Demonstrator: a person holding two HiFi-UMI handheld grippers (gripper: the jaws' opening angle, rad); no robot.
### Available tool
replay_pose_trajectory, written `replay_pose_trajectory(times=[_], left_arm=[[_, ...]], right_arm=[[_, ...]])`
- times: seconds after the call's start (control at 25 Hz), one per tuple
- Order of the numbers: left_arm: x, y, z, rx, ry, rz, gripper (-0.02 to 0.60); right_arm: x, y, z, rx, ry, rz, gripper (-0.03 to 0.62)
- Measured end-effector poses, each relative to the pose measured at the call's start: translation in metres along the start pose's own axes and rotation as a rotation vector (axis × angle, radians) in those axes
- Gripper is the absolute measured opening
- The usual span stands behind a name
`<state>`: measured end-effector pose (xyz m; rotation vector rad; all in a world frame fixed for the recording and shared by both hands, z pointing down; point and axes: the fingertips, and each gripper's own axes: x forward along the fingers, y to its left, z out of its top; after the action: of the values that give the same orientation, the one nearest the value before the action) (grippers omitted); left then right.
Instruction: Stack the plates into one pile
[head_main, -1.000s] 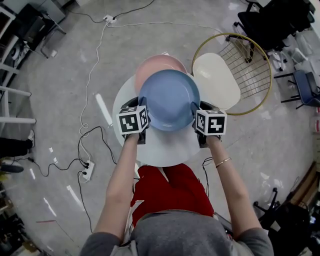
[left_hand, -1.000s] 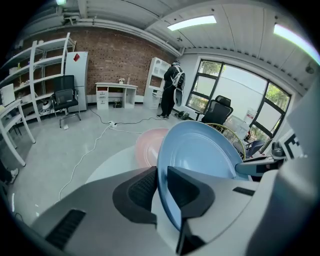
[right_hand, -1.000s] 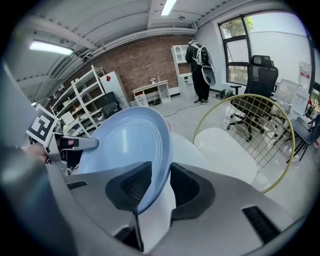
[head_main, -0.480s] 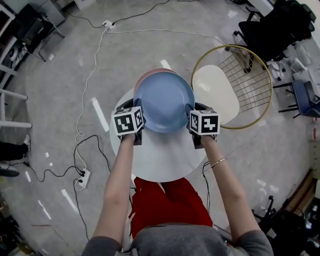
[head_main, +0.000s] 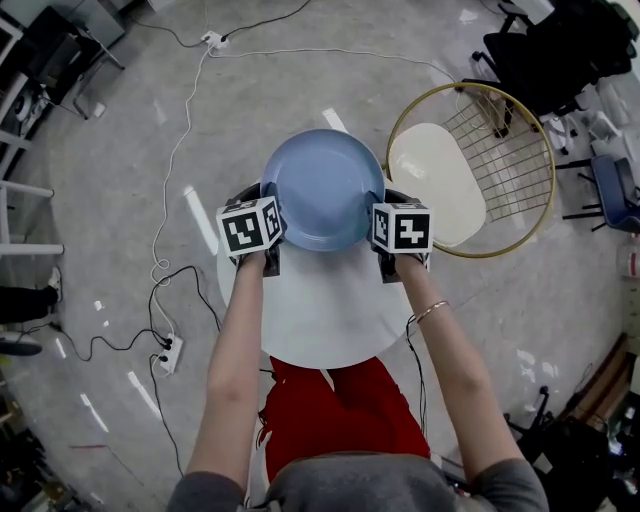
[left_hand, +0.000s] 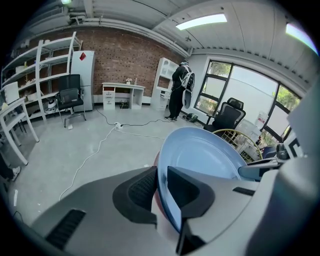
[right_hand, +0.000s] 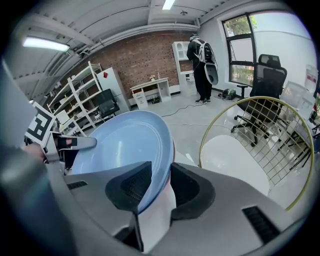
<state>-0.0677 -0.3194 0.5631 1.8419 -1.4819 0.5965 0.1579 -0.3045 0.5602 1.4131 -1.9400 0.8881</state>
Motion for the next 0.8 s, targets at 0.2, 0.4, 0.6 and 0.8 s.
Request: replay_pose_trajectory(times=[0.2, 0.4, 0.6, 0.8], left_arm=[[0.013, 0.007, -0.002, 0.043, 0.028, 0.026, 0.074], [0.02, 0.01, -0.009, 0.037, 0.03, 0.026, 0.075], [0.019, 0.009, -0.009, 0.049, 0.016, 0.04, 0.077], [0.019, 0.011, -0.011, 0.087, 0.006, 0.062, 0.083]], right_arm=[[0.015, 0.0, -0.002, -0.017, 0.015, -0.016, 0.13], [0.021, 0.0, -0.003, -0.035, 0.014, -0.013, 0.13], [0.021, -0.001, -0.004, -0.071, 0.006, -0.021, 0.13], [0.021, -0.002, -0.004, -0.087, -0.009, -0.045, 0.13]])
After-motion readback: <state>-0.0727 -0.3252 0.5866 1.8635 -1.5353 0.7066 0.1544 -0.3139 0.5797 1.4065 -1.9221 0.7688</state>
